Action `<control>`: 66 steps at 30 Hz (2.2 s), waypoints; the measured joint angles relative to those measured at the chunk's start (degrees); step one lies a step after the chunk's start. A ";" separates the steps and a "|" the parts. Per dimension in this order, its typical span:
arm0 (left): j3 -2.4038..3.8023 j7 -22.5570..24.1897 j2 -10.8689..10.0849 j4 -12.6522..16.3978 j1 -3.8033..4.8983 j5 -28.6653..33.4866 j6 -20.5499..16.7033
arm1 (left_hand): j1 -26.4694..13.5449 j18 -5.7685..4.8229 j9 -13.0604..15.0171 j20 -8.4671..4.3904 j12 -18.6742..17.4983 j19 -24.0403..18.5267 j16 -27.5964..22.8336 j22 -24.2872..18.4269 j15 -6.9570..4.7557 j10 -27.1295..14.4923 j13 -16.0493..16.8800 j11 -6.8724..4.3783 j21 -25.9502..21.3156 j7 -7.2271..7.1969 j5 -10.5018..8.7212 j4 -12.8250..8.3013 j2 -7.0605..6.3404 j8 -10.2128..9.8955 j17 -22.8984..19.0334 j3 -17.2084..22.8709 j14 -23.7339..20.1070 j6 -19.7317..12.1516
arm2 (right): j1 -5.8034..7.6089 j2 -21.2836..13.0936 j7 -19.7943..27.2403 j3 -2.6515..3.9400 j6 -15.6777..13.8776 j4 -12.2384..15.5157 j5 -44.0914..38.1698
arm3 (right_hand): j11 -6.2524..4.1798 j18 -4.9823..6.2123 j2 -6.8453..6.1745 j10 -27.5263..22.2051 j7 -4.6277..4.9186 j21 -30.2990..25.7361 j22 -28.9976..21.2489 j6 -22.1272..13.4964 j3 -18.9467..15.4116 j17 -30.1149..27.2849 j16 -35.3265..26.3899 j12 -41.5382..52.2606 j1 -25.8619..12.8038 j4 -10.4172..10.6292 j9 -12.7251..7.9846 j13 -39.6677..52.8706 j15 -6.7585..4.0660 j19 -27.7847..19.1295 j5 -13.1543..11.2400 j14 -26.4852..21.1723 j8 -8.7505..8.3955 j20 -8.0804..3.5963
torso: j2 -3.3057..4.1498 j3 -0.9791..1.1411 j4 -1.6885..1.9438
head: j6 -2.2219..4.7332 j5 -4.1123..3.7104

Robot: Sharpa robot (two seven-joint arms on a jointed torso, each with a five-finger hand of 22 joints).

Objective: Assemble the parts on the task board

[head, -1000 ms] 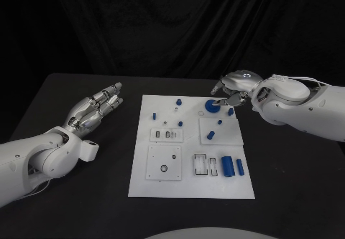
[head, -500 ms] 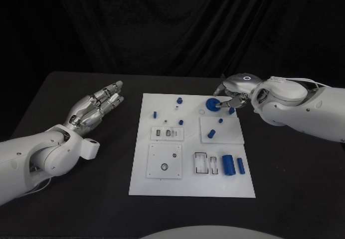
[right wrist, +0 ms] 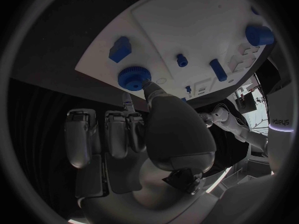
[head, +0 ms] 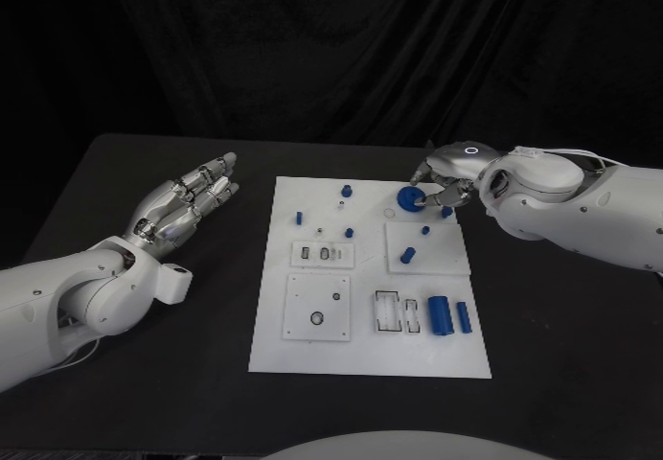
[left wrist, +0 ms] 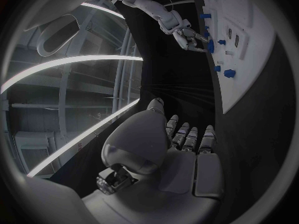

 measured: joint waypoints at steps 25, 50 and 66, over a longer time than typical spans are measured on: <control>0.00 0.00 0.08 0.20 0.00 -0.01 0.43 | 0.16 0.00 -0.01 0.00 0.00 0.00 0.00 -0.01 0.40 0.17 -0.01 0.16 0.00 0.00 0.22 0.00 0.16 0.00 0.03 0.00 0.00 0.00 | -0.84 1.74 0.19 0.23 1.67 -2.23 -0.02 | 0.00 0.00 0.75 0.00 0.11 -0.89 -0.01 2.15 0.71 -0.01 0.00 0.00 0.75 -1.34 0.12 -0.01 0.00 0.00 -0.07 -0.01 0.52 0.00 | -0.05 0.02 -0.05 | -0.20 0.13; 0.00 0.00 0.35 -0.13 -0.01 -0.01 0.91 | 0.36 0.00 -0.02 0.00 0.00 0.00 0.00 -0.01 0.40 -0.04 -0.02 0.37 0.00 0.00 0.44 -0.26 0.36 0.00 0.04 0.25 0.00 0.00 | -1.36 1.31 2.87 0.32 -1.22 -1.32 0.09 | -2.06 0.01 0.72 0.00 0.45 -0.61 -0.02 6.24 2.36 -0.01 0.00 -0.01 2.55 -7.42 0.46 0.02 -1.97 0.41 17.55 0.09 3.19 -1.64 | -0.02 0.02 -0.08 | -0.19 0.21; 0.00 0.00 0.12 0.01 -0.01 -0.01 1.01 | 0.68 0.00 -0.02 0.21 0.22 0.21 0.00 -0.02 0.40 0.14 0.03 0.54 0.00 0.00 0.67 -0.40 0.22 0.00 0.00 0.39 0.00 0.00 | 1.02 0.03 3.59 0.10 -2.83 4.85 -0.01 | -2.17 0.01 -0.55 -0.09 -0.46 -0.61 -0.02 5.33 4.53 -0.02 0.00 -0.01 0.03 -6.72 0.46 0.01 -2.20 0.41 23.03 0.04 3.21 -1.64 | -0.02 -0.01 0.01 | -0.12 0.30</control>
